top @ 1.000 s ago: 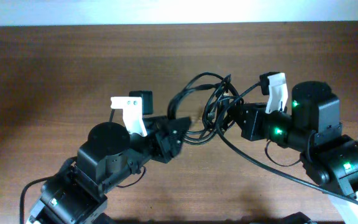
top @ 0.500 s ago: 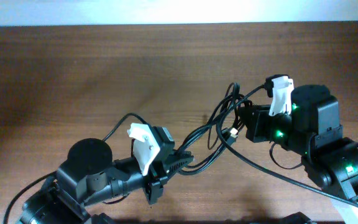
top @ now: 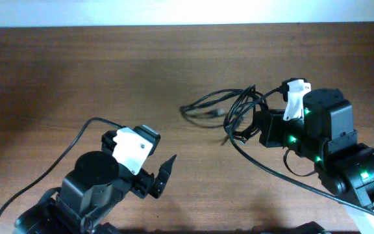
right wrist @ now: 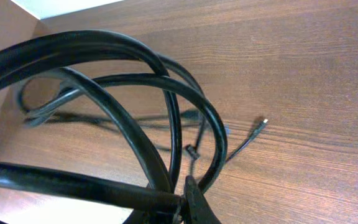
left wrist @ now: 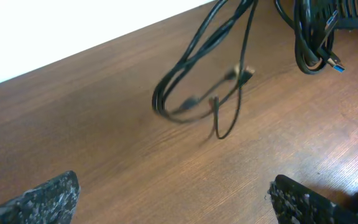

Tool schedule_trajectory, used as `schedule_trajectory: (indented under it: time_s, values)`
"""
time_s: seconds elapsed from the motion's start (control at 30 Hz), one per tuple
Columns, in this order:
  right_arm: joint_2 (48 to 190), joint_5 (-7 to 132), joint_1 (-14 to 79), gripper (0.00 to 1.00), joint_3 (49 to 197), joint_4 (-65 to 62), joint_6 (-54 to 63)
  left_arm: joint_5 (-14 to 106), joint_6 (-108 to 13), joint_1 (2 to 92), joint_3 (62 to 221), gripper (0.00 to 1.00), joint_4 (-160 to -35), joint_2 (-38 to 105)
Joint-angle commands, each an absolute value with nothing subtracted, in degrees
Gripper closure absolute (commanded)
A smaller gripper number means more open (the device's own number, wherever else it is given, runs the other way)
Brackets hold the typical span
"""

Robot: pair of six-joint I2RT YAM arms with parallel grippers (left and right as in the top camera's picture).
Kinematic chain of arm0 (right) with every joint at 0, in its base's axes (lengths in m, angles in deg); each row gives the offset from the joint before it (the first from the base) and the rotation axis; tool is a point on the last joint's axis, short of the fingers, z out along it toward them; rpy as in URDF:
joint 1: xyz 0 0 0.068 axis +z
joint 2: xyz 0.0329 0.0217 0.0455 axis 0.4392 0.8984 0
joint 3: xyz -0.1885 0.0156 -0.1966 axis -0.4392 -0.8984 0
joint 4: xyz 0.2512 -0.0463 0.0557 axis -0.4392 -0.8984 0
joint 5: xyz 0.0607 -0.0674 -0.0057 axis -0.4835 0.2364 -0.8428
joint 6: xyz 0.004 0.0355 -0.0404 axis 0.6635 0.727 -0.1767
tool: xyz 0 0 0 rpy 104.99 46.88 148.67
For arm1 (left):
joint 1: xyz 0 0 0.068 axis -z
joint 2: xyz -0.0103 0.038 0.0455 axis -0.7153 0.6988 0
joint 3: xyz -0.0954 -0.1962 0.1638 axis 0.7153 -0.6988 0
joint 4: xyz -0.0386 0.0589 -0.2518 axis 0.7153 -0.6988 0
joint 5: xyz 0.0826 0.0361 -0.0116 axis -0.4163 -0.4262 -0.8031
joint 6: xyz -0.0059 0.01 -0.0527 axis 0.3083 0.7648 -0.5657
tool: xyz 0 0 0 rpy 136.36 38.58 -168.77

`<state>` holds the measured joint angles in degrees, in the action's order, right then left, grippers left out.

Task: Untangle cables

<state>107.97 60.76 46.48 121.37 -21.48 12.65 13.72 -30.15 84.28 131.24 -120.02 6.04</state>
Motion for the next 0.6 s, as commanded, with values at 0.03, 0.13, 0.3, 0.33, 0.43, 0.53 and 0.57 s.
schedule_trajectory:
  time_s: [0.03, 0.13, 0.3, 0.33, 0.43, 0.53, 0.57]
  values:
    - [107.64, 55.98, 46.28, 0.96, 122.61, -21.39, 10.92, 20.56, -33.49, 84.24, 132.46, 0.01, -113.95, 6.13]
    - [107.64, 49.92, 46.31, 0.96, 122.61, -20.95, 5.61, 35.68, -34.56, 84.24, 132.46, 0.01, -107.85, 9.82]
    - [107.64, 45.73, 46.31, 0.96, 122.61, -21.61, 2.66, 45.28, -34.58, 84.24, 132.46, 0.03, -102.39, 19.57]
    - [107.64, 45.73, 46.31, 0.96, 122.61, -22.00, 2.66, 46.63, -34.58, 84.24, 132.46, 0.03, -100.53, 20.53]
    - [107.64, 45.70, 46.31, 0.96, 122.61, -22.46, 2.66, 46.59, -34.58, 84.24, 132.46, 0.03, -97.93, 22.13]
    - [107.64, 44.46, 46.31, 0.96, 122.61, -22.68, 2.66, 46.61, -36.25, 84.24, 132.46, 0.08, -96.48, 23.74]
    - [107.64, 44.44, 46.31, 0.96, 122.61, -22.72, 2.66, 46.61, -37.43, 84.24, 132.46, 0.16, -96.11, 24.57]
